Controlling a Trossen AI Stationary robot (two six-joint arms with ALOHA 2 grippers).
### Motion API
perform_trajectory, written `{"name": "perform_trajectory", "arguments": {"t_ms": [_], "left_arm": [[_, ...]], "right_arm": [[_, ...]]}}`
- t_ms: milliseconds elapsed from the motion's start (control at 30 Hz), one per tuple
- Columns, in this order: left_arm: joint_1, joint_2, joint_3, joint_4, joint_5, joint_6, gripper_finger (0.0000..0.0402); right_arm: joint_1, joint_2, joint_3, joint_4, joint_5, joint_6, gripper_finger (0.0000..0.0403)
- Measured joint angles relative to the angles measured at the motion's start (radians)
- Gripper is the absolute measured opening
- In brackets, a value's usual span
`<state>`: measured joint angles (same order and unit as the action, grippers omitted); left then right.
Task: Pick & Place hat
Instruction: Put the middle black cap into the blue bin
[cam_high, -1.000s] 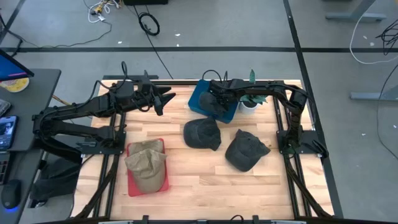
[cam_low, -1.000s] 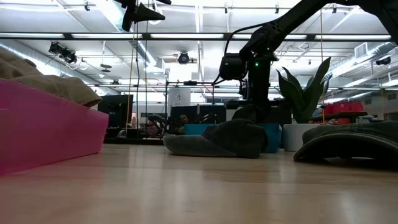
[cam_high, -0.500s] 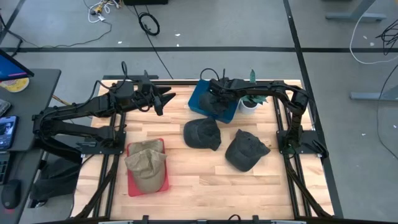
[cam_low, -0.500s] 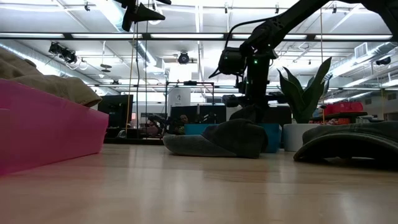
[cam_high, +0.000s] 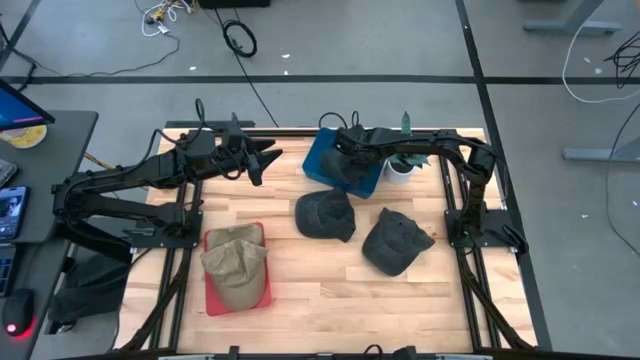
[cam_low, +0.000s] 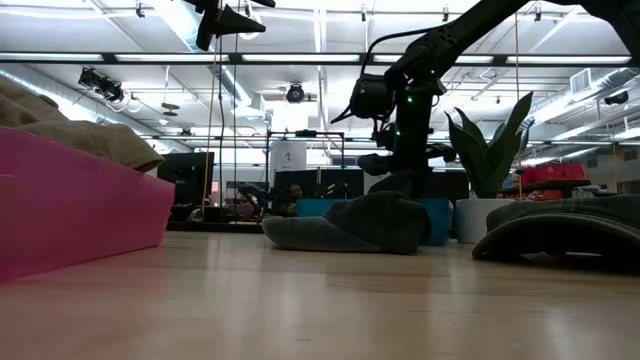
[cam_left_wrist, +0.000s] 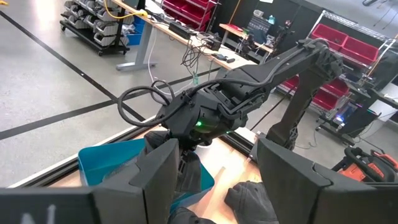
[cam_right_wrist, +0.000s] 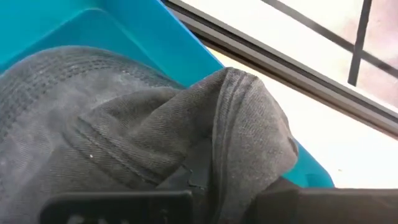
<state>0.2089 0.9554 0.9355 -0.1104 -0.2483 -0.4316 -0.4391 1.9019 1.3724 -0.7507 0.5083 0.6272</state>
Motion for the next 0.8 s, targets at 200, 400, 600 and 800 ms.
{"name": "perform_trajectory", "arguments": {"t_ms": [200,400,600,800], "left_arm": [[0.000,0.000,0.000,0.000,0.000,0.000,0.0220],[0.000,0.000,0.000,0.000,-0.001,0.000,0.0220],[0.000,0.000,0.000,0.000,-0.001,0.000,0.0220],[0.000,0.000,0.000,0.000,-0.001,-0.002,0.0220]], "right_arm": [[0.007,0.009,0.000,-0.013,0.011,-0.053,0.0029],[0.016,0.009,0.000,-0.012,0.035,-0.125,0.0029],[0.016,0.009,0.000,-0.012,0.035,-0.138,0.0029],[0.016,0.048,0.000,-0.026,0.029,-0.122,0.0029]]}}
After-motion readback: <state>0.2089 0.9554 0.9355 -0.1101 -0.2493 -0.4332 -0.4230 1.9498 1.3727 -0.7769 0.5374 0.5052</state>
